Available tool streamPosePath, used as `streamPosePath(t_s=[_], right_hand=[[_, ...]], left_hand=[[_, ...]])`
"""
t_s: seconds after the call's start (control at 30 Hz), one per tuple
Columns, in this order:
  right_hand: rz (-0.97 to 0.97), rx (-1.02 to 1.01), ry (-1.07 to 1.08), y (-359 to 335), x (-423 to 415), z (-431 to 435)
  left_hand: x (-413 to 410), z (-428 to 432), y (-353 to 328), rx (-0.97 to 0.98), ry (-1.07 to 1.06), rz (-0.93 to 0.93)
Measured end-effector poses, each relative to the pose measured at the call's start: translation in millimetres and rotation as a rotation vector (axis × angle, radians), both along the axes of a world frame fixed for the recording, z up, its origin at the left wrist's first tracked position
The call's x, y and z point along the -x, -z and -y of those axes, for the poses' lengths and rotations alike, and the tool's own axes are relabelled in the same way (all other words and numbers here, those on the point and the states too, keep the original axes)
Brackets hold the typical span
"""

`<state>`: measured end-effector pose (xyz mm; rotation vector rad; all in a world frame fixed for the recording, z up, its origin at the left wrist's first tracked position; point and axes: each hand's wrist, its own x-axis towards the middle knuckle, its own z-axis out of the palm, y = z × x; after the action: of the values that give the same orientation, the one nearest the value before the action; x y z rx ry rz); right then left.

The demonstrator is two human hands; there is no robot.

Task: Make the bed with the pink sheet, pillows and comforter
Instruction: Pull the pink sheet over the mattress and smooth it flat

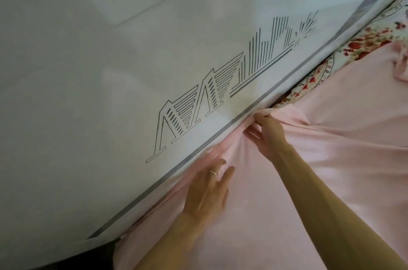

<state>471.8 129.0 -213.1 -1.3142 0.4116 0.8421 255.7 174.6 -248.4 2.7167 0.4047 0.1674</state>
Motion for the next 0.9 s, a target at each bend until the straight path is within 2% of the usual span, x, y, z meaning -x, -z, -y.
streamPosePath(t_s=[0.1,0.23,0.3,0.37,0.43,0.47,0.53,0.6,0.7,0.8,0.9], right_hand=[[-0.144,-0.068,0.109,7.0,-5.3,7.1],[-0.176,-0.138,0.223,23.7,-11.8,8.4],[-0.119,-0.098,0.112,34.9,-10.9,11.1],[0.146,0.148,-0.243,44.8,-6.5,17.4],[0.671,0.551,-0.790,53.7,-4.9,25.5],[0.869,0.713,-1.001,55.2,-4.9,28.8],[1.035,0.985,-1.220,54.4,-2.7,33.6],[1.145,1.147,-1.319,54.1,-1.3,35.9],[1.266,1.232,-1.330,55.7,-7.3,30.3],[1.332,1.228,-1.285,52.8,-15.1,27.8],[1.409,1.123,-1.270,50.5,-18.2,37.1]], left_hand=[[-4.9,14.7,18.2,-0.001,0.084,-0.108],[-12.3,12.0,39.2,0.063,-0.172,-0.222],[-10.2,14.0,47.1,0.052,-0.206,-0.240],[-10.6,19.2,48.7,0.059,-0.266,-0.244],[-14.5,22.7,45.6,0.111,-0.377,-0.236],[-18.2,23.5,43.8,0.158,-0.439,-0.230],[-24.8,23.3,43.6,0.221,-0.530,-0.269],[-30.6,25.2,44.5,0.162,-0.592,-0.302],[-41.5,29.8,40.4,0.113,-0.675,-0.347],[-42.0,35.0,33.6,-0.014,-0.637,-0.287],[-35.4,38.4,30.1,-0.084,-0.579,-0.205]])
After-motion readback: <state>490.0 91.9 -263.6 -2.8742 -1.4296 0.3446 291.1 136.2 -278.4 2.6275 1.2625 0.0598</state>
